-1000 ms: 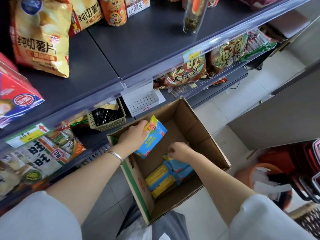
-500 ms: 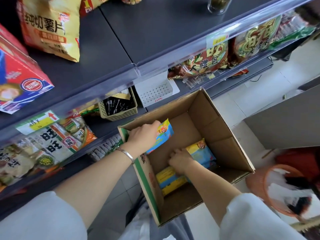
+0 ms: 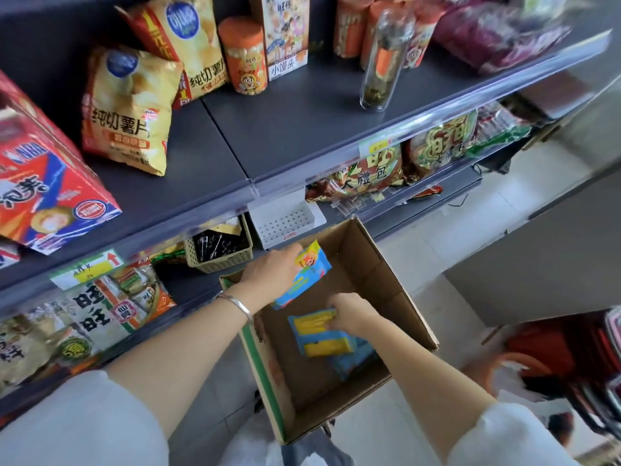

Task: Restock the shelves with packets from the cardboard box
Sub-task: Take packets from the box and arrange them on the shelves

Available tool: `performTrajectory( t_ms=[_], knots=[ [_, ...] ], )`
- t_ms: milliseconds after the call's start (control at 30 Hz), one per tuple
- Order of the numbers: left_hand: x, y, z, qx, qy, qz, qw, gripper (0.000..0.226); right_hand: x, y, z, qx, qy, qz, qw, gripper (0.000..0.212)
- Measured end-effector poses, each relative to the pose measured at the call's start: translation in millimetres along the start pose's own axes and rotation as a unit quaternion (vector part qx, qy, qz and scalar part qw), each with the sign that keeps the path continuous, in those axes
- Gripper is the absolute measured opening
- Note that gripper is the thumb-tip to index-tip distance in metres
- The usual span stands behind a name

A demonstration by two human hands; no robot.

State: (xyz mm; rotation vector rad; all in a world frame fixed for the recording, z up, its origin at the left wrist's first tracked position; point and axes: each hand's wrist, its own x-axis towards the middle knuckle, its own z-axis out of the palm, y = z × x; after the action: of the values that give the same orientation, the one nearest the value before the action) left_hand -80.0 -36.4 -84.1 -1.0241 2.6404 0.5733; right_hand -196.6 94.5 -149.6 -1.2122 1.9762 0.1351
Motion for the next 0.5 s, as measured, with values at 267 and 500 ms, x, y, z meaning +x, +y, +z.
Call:
performTrajectory(
  t_ms=[267,500],
  knots=[
    [-10,24,-91,-0.164,0.152,-0.042,0.974,0.023,-65,9,-128,0.176,0.194,0.017,0.965,0.043],
    [-68,21,-197,-0.412,0.313,0.002,0.856,0.023,-129,-22,-225,0.386,0.343,-0.129,0.846,0.032]
  ],
)
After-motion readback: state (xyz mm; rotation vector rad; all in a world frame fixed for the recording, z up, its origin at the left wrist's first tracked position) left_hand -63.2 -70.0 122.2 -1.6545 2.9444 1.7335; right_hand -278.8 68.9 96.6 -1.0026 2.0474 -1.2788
